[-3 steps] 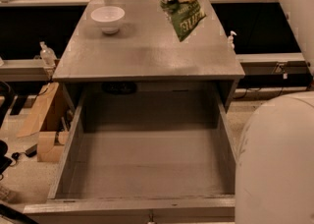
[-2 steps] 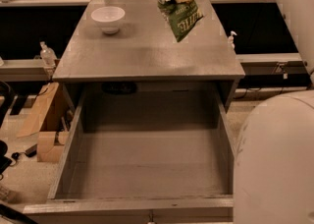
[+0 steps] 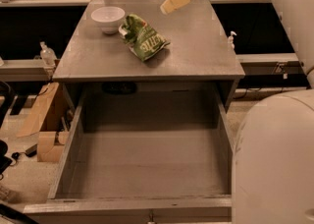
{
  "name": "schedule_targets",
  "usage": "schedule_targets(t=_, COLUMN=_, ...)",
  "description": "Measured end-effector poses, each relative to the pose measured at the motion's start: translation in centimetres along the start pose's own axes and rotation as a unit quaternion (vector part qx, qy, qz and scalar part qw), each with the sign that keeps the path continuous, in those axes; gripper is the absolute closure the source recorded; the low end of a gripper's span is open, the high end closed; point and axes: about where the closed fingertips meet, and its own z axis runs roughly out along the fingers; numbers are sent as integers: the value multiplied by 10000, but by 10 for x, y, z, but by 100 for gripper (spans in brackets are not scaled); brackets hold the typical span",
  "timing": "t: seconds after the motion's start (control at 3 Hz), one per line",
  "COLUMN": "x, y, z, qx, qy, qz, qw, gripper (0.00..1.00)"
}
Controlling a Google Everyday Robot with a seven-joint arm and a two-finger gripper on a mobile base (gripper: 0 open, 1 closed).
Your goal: Pick green jalapeno chip bag from top drawer and place on counter
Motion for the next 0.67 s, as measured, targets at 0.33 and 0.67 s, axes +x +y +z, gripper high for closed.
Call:
schedule_targets(t=0.33, x=0, y=1, z=2, qx=-11, qy=5, qz=0, qw=10000, gripper=0)
schedule_targets(t=0.67, x=0, y=1, z=2, qx=-11, qy=5, qz=0, qw=10000, gripper=0)
